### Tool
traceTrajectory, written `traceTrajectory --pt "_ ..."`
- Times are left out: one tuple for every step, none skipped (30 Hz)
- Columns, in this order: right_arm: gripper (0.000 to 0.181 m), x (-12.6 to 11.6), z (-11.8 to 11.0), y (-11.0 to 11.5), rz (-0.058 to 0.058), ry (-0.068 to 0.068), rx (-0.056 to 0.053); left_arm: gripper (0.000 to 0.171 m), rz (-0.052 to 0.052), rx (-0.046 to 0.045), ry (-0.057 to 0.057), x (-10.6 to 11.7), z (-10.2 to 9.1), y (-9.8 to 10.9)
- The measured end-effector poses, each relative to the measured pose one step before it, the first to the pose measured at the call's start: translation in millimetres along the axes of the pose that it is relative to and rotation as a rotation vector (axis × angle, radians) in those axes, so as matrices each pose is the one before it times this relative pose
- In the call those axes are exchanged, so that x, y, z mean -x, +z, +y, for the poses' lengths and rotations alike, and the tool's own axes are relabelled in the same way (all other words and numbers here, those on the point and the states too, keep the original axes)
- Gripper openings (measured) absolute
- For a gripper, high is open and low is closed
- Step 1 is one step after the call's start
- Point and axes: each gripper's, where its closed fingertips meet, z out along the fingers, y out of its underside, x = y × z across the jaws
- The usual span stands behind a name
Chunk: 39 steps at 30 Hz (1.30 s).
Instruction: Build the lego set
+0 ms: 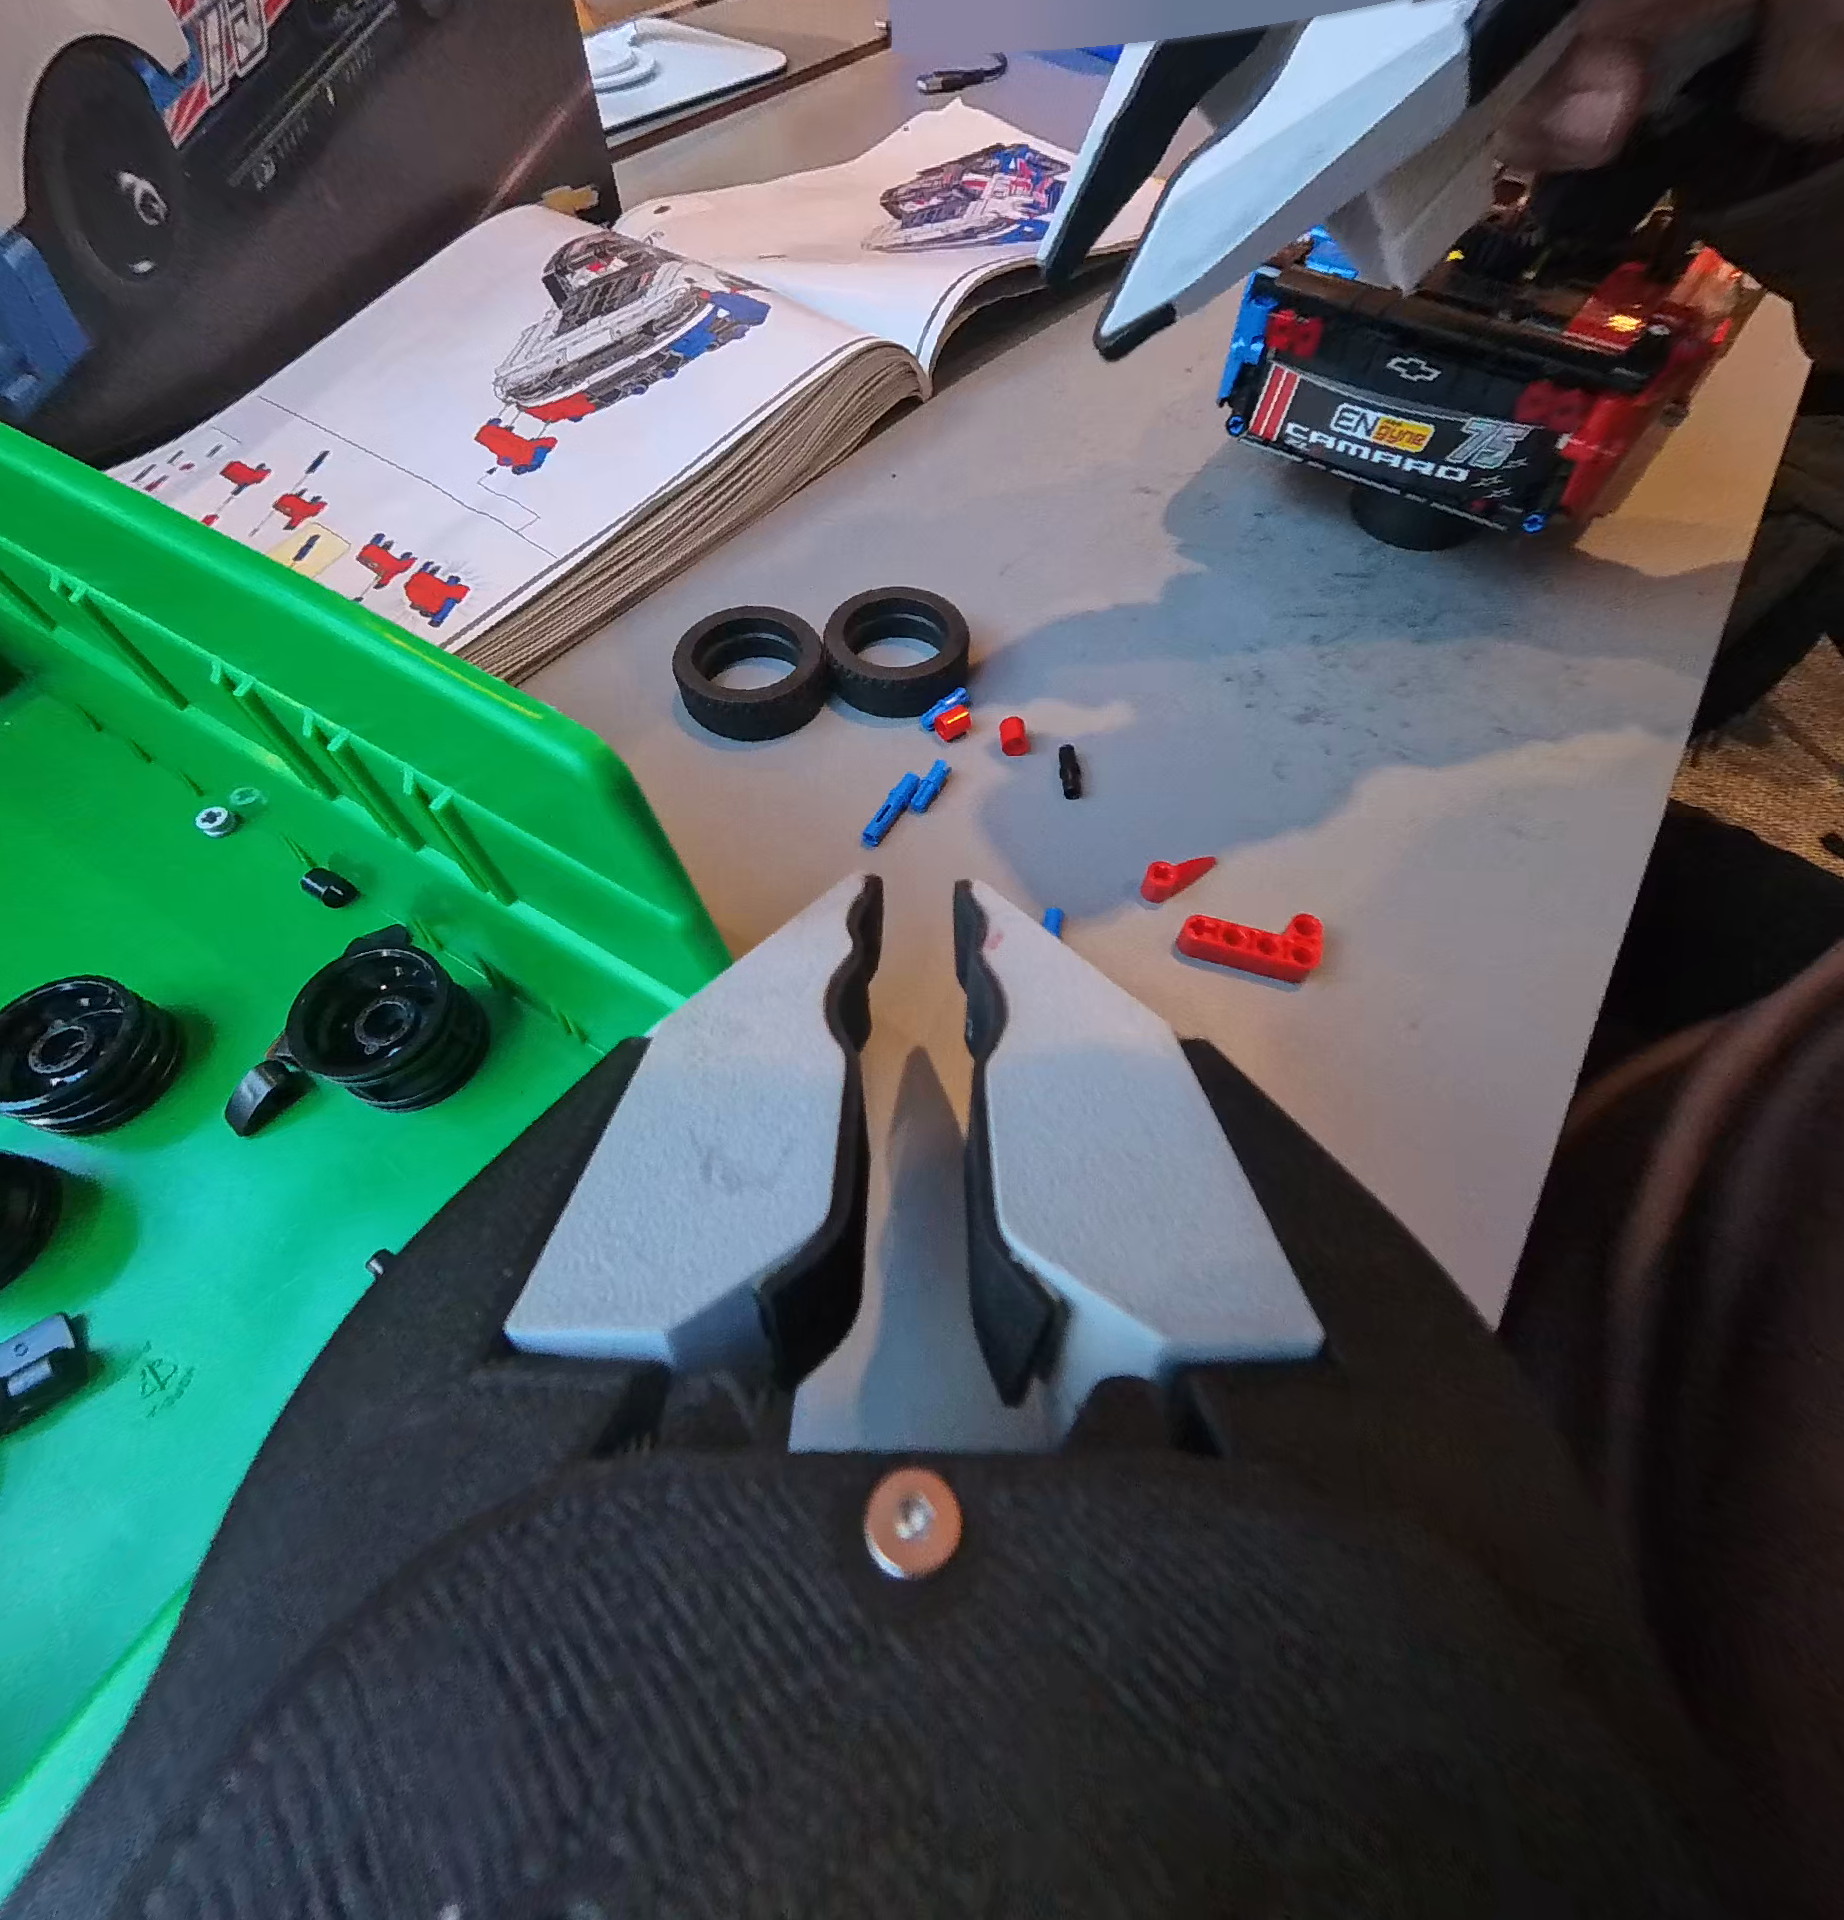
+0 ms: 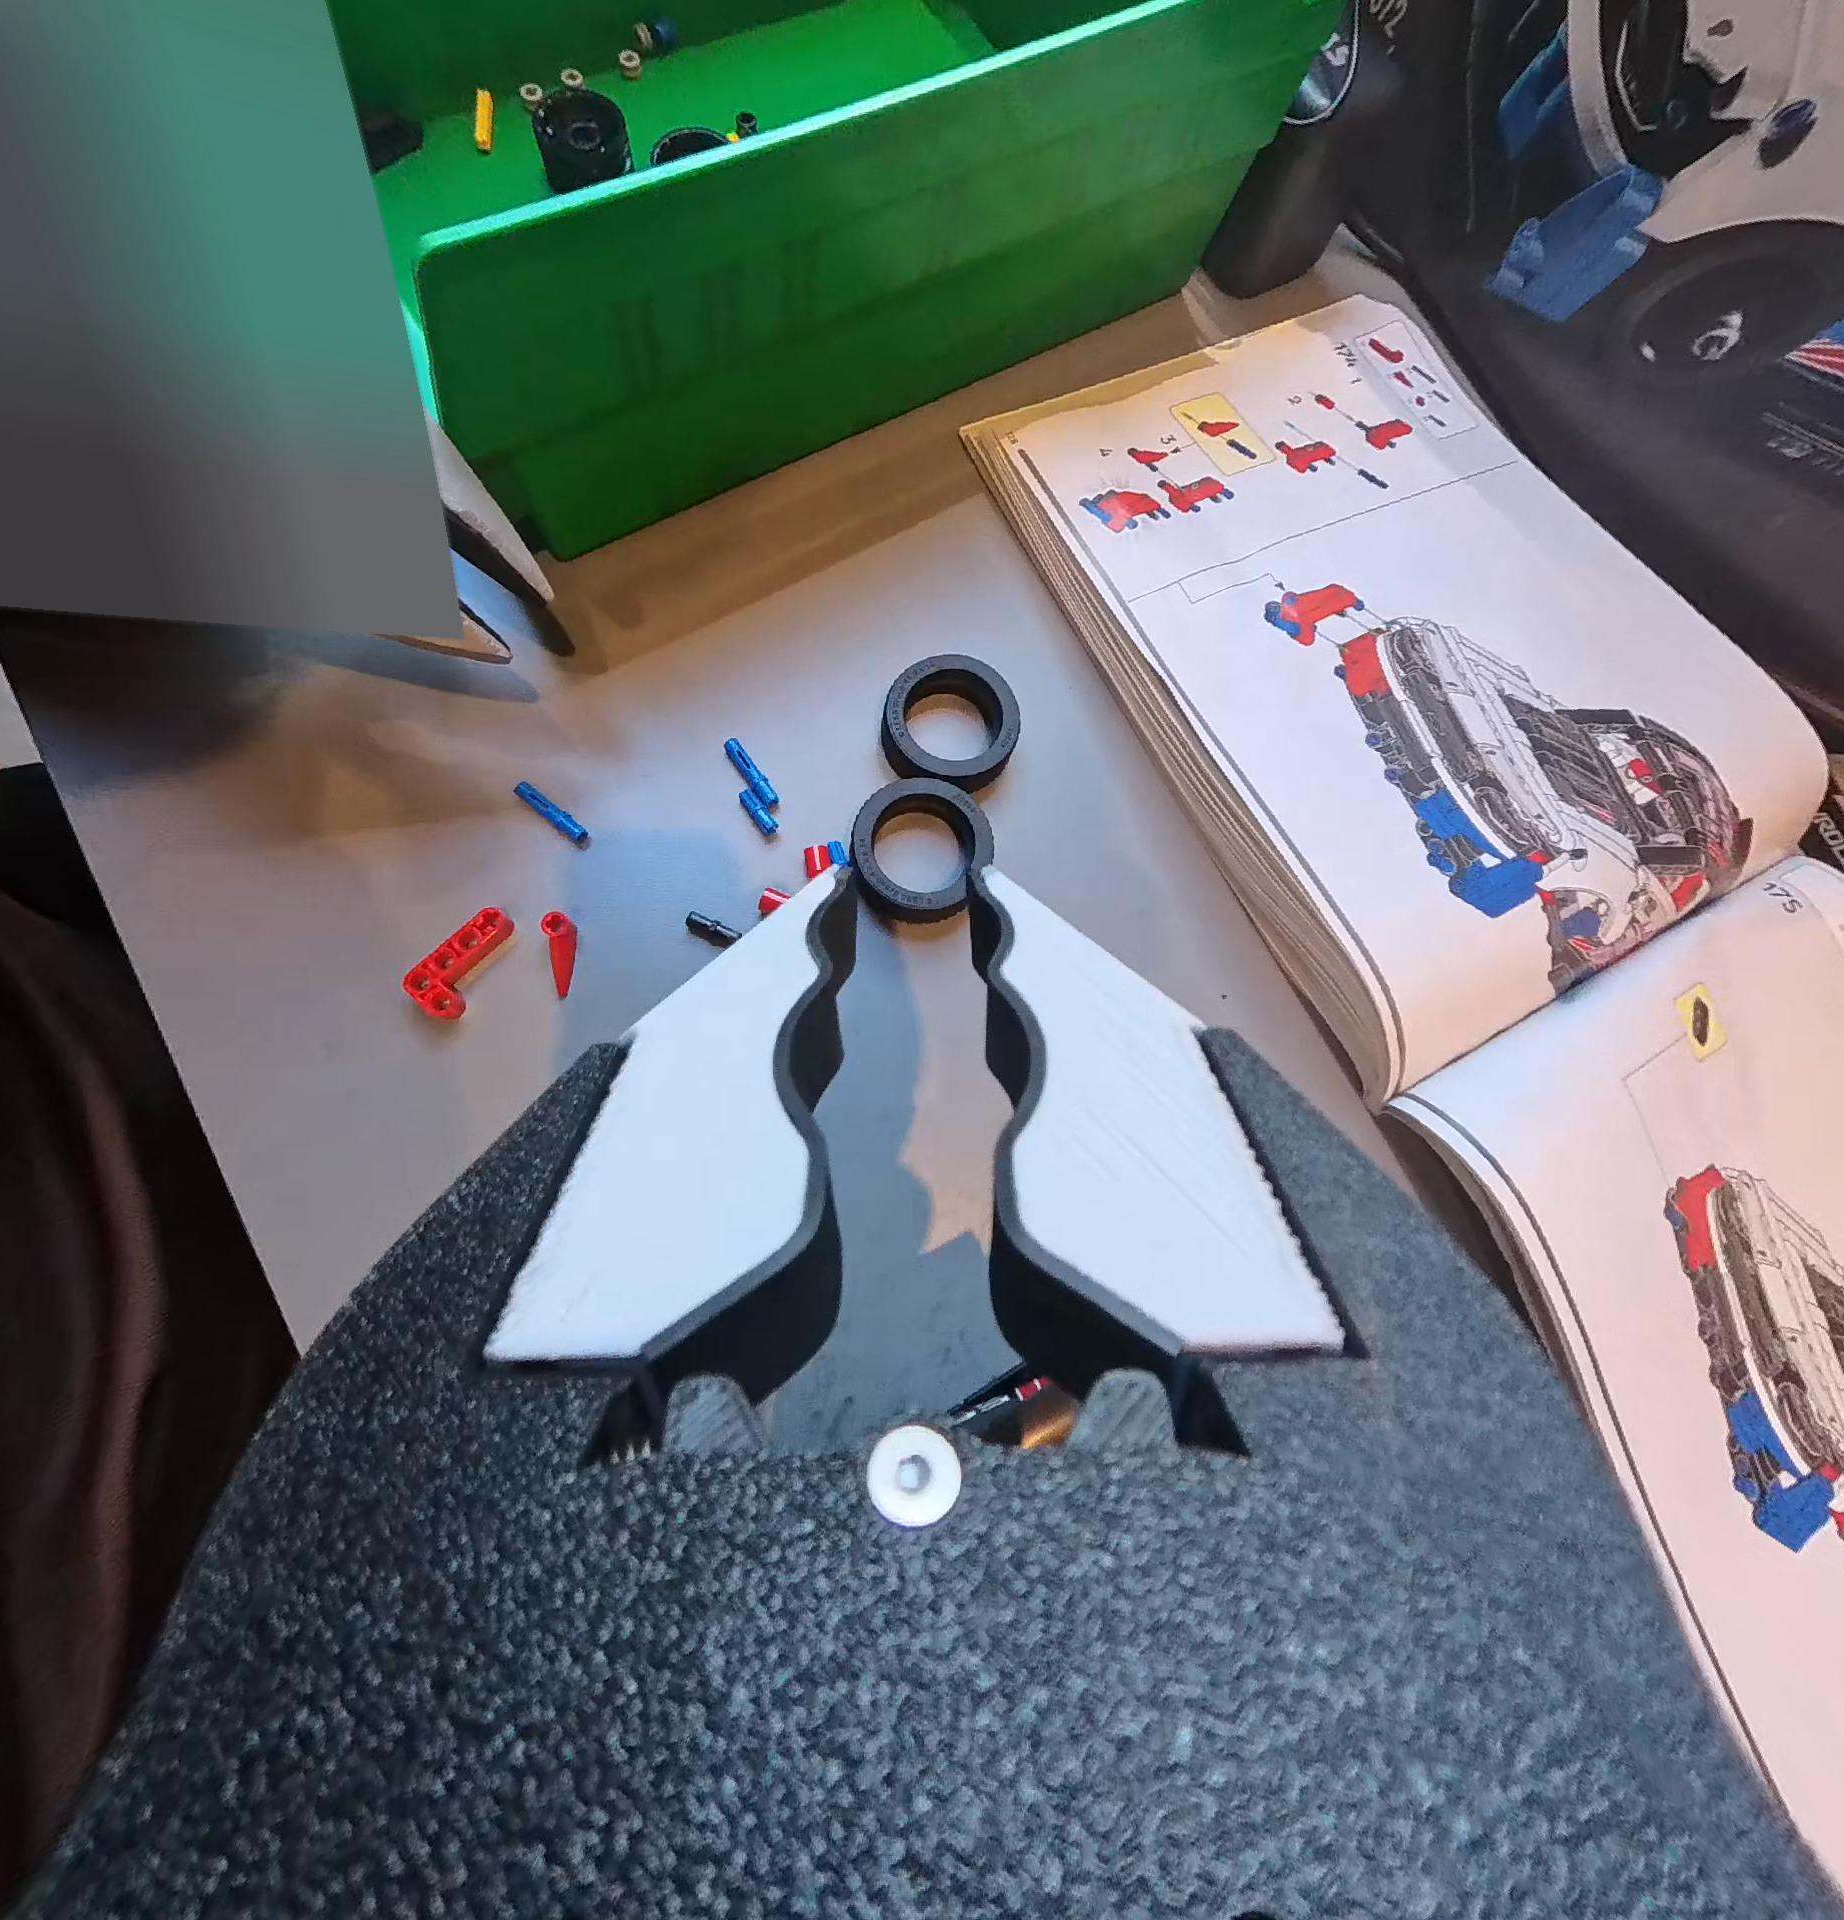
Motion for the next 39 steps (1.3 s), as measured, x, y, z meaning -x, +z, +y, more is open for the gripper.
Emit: traceTrajectory --pt "0.02 -0.27 0.2 -0.07 0.0001 0.0019 -0.0009 0.011 0.0002 0.00039 -0.0001 -0.08 0.1 0.1" --pt "0.02 -0.16 0.5 0.27 0.0 0.0018 0.0002 0.011 0.0003 0.00024 -0.0002 0.04 0.01 0.02" --pt "0.02 0.08 0.64 0.29 -0.0009 0.0013 0.0009 0.011 0.0005 0.00018 -0.0006 -0.02 0.01 0.03" --pt "0.02 0.1 0.49 0.39 -0.0009 0.0005 0.0003 0.011 0.0007 0.00022 -0.0008 0.07 0.03 -0.02" --pt "0.02 0.08 0.46 0.43 -0.0005 0.0003 0.0004 0.011 0.0009 0.00057 -0.0008 -0.09 0.06 0.0" --pt "0.02 0.0 0.49 0.31 -0.0002 -0.0001 0.0012 0.011 0.0006 0.00122 -0.0005 0.01 0.18 0.12" --pt "0.02 -0.06 0.33 0.29 0.0001 -0.0003 0.0005 0.011 0.0004 0.00113 0.0 -0.05 0.05 0.12" --pt "0.02 0.03 0.17 0.1 -0.0005 0.0001 -0.0002 0.011 0.0 0.0011 0.0004 -0.06 0.16 0.13" --pt "0.02 0.04 -0.26 0.0 -0.0007 0.0003 -0.0017 0.011 -0.0004 0.00052 0.0005 0.05 0.03 0.04" --pt "0.019 0.14 -0.4 0.04 -0.0008 0.0004 -0.003 0.01 -0.0002 0.0 0.0001 0.04 0.0 0.0" --pt "0.019 0.18 -0.33 0.14 -0.0014 0.0006 -0.0027 0.01 0.0005 -0.00002 -0.0006 -0.02 -0.02 0.04" --pt "0.019 0.05 0.0 0.35 -0.0014 0.0006 -0.0014 0.01 0.0008 -0.00016 -0.001 0.04 -0.02 0.01" --pt "0.019 -0.11 0.43 0.57 -0.0003 0.0004 0.0014 0.01 0.0006 -0.00026 -0.0008 0.0 -0.1 -0.07" --pt "0.019 -0.22 0.69 0.64 0.0006 0.0002 0.0022 0.01 0.0006 0.00006 -0.0006 0.01 0.03 -0.05" --pt "0.019 -0.2 0.36 0.48 -0.0001 0.0006 0.001 0.01 0.0003 0.00045 -0.0002 -0.02 0.0 0.09" --pt "0.019 0.09 0.1 0.49 -0.0011 0.0008 -0.0002 0.01 0.0002 0.00068 0.0 -0.07 0.14 0.08" --pt "0.019 0.02 -0.18 0.26 -0.0009 0.0005 -0.0013 0.01 0.0002 0.00043 -0.0002 0.05 0.04 0.01" --pt "0.019 -0.04 -0.43 0.2 -0.0004 0.0001 -0.0016 0.01 0.0005 -0.00027 -0.0005 0.03 -0.02 -0.02" --pt "0.019 -0.02 -0.35 0.27 -0.0006 -0.0002 -0.0016 0.01 0.0007 -0.00028 -0.0008 -0.02 -0.11 -0.07" --pt "0.019 0.04 -0.29 0.24 -0.0011 -0.0004 -0.0011 0.01 0.0008 -0.00008 -0.0008 0.06 -0.01 0.0" --pt "0.019 0.05 0.01 0.32 -0.0007 -0.0006 0.0004 0.01 0.0005 -0.00019 -0.0004 -0.09 -0.03 0.01" --pt "0.019 -0.23 0.03 0.28 0.0007 -0.0009 0.0001 0.01 0.0001 -0.00001 0.0 0.07 -0.02 0.04" --pt "0.018 -0.11 0.07 0.21 0.0002 -0.0003 -0.0003 0.01 0.0001 0.00002 -0.0001 0.02 0.04 -0.08" --pt "0.018 0.08 -0.03 0.21 -0.0011 0.0002 0.0002 0.01 0.0003 -0.00011 -0.0003 -0.07 -0.02 0.01" --pt "0.018 -0.08 0.04 0.2 -0.0002 0.0002 -0.0009 0.01 0.0003 -0.00007 -0.0004 0.02 -0.03 0.04" --pt "0.018 -0.02 -0.08 0.28 -0.0003 0.0 -0.0013 0.009 0.0004 0.00012 -0.0006 0.04 0.04 -0.05" --pt "0.018 0.15 0.22 0.24 -0.0013 0.0002 0.0002 0.009 0.0005 0.00049 -0.0004 -0.05 0.01 0.08" --pt "0.018 0.12 0.41 0.37 -0.0007 -0.0002 0.001 0.009 0.0 0.00058 0.0001 -0.03 0.04 0.04" --pt "0.018 -0.06 0.29 0.33 0.0002 -0.0008 0.0006 0.009 0.0 0.00044 0.0001 0.02 0.15 0.02" --pt "0.018 0.14 0.37 0.36 -0.0004 -0.0005 0.0004 0.009 0.0002 0.00032 -0.0002 0.01 -0.02 0.1" --pt "0.018 0.22 0.33 0.27 -0.0009 -0.0002 0.0007 0.009 0.0004 0.00008 -0.0006 -0.01 -0.01 0.03" --pt "0.018 0.1 0.23 0.22 -0.0002 -0.0004 0.0005 0.009 0.0007 0.00024 -0.0008 -0.02 0.05 -0.06" --pt "0.018 0.17 0.25 0.18 -0.0003 -0.0006 0.0003 0.009 0.0006 0.0004 -0.0004 0.03 -0.03 0.13" --pt "0.018 0.36 -0.1 0.06 -0.0005 -0.0008 0.0 0.009 0.0 0.00067 0.0003 -0.03 0.14 0.08" --pt "0.018 0.63 -0.3 0.01 -0.0011 -0.001 -0.001 0.009 -0.0005 0.0011 0.0009 -0.04 0.18 0.09" --pt "0.018 0.93 -0.47 -0.21 -0.0017 -0.0009 -0.002 0.009 -0.0006 0.00157 0.0012 -0.1 0.16 0.22" --pt "0.018 1.15 -0.4 -0.4 -0.0017 -0.0007 -0.001 0.009 -0.0004 0.00175 0.0011 -0.08 0.23 0.13" --pt "0.018 1.29 -0.04 -0.35 -0.0012 -0.0011 0.0011 0.009 -0.0003 0.00152 0.001 -0.01 0.17 0.18" --pt "0.018 1.59 0.0 -0.5 -0.0007 -0.0015 0.0023 0.009 -0.0004 0.00092 0.0006 -0.08 0.06 0.06"
